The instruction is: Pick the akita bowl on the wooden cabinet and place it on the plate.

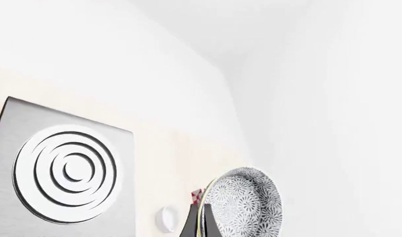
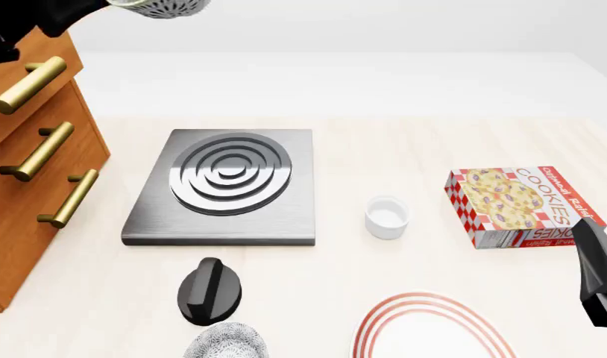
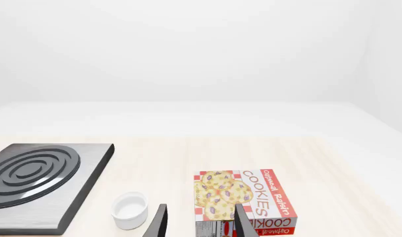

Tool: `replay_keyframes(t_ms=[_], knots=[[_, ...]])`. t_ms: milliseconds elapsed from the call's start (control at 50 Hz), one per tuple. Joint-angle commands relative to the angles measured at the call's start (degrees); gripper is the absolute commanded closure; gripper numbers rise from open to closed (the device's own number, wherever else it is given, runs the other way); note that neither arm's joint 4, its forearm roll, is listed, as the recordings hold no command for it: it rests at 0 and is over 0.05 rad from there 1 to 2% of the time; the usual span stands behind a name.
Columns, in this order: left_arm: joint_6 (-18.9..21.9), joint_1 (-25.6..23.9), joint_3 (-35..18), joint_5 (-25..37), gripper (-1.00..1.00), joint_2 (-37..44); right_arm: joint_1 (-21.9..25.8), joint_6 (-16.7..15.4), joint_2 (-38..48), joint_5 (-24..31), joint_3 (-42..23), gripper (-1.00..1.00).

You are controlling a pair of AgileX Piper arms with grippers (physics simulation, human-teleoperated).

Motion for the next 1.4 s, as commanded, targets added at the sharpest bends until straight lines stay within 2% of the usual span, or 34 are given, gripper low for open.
replay_keyframes(t_ms=[20, 260, 660, 1400], knots=[[2.23, -2.42, -0.66, 0.88, 1.0, 1.08, -0.01, -0.01, 0.0, 0.0, 0.0, -1.0], [5.04, -5.95, -1.2, 2.79, 1.0, 2.06, 0.0, 0.01, 0.0, 0.0, 0.0, -1.0], [7.32, -11.07, -1.76, 5.09, 1.0, 3.44, 0.0, 0.0, 0.0, 0.0, 0.0, -1.0], [8.63, -21.13, 0.66, 4.98, 1.0, 5.09, 0.01, 0.01, 0.0, 0.0, 0.0, -1.0]])
